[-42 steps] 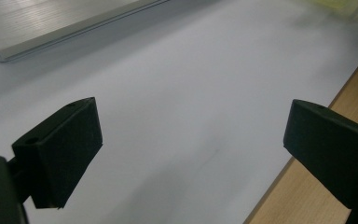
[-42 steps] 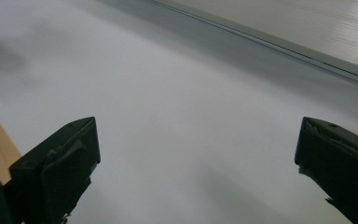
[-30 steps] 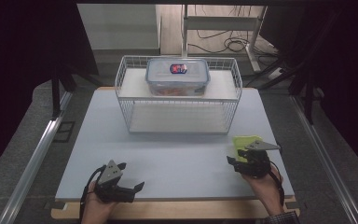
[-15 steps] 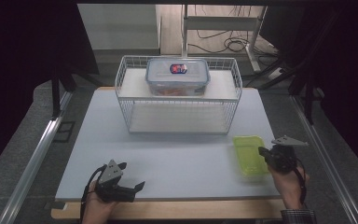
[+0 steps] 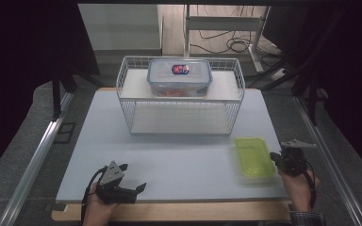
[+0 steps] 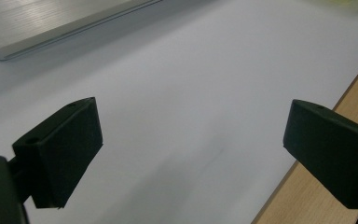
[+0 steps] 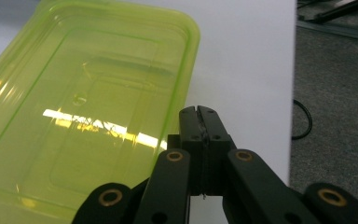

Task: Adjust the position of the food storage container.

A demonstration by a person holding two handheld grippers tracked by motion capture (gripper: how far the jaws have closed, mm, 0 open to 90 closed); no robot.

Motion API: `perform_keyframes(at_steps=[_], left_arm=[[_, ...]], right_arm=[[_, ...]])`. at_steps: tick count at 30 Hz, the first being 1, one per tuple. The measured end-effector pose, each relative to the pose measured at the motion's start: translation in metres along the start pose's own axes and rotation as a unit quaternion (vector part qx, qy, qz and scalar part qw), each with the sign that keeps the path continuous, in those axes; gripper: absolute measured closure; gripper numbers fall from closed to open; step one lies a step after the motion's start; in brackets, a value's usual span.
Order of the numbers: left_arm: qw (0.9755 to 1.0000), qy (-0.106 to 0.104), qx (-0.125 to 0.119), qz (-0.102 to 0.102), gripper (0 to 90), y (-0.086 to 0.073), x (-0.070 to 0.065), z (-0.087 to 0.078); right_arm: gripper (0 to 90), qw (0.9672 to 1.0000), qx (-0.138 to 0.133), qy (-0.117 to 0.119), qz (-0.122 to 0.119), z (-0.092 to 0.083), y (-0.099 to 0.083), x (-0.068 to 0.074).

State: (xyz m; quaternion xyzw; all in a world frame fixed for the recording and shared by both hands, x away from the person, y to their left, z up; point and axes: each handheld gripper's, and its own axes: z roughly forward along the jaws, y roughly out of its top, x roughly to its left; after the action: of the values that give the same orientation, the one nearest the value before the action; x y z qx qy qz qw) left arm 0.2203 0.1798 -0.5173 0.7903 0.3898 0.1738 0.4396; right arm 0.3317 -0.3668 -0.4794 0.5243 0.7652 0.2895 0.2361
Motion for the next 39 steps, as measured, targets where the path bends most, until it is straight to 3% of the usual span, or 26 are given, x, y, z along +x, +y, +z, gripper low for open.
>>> perform_keyframes(at_steps=[9,18,28,34,36,39], left_arm=[[1.0,0.002,0.002,0.001,4.8,0.0,-0.001,0.001],[1.0,0.004,0.004,0.001,4.7,0.0,-0.001,0.001],[1.0,0.004,0.006,0.003,4.8,0.0,-0.001,0.002],[1.0,0.004,0.006,0.003,4.8,0.0,-0.001,0.001],[1.0,0.005,0.005,0.003,4.8,0.0,-0.001,0.001],[1.0,0.005,0.005,0.003,4.9,0.0,-0.001,0.001]], right_arm=[[89.4,0.9984,0.013,0.042,-0.034,0.003,0.006,0.031],[89.4,0.9923,0.039,0.098,-0.065,0.006,0.005,0.065],[89.4,0.9793,0.056,0.167,-0.099,0.007,0.0,0.103],[89.3,0.9689,0.064,0.201,-0.13,0.01,-0.002,0.125],[89.4,0.9711,0.061,0.186,-0.137,0.007,0.0,0.124],[89.4,0.977,0.049,0.172,-0.117,0.004,0.002,0.108]])
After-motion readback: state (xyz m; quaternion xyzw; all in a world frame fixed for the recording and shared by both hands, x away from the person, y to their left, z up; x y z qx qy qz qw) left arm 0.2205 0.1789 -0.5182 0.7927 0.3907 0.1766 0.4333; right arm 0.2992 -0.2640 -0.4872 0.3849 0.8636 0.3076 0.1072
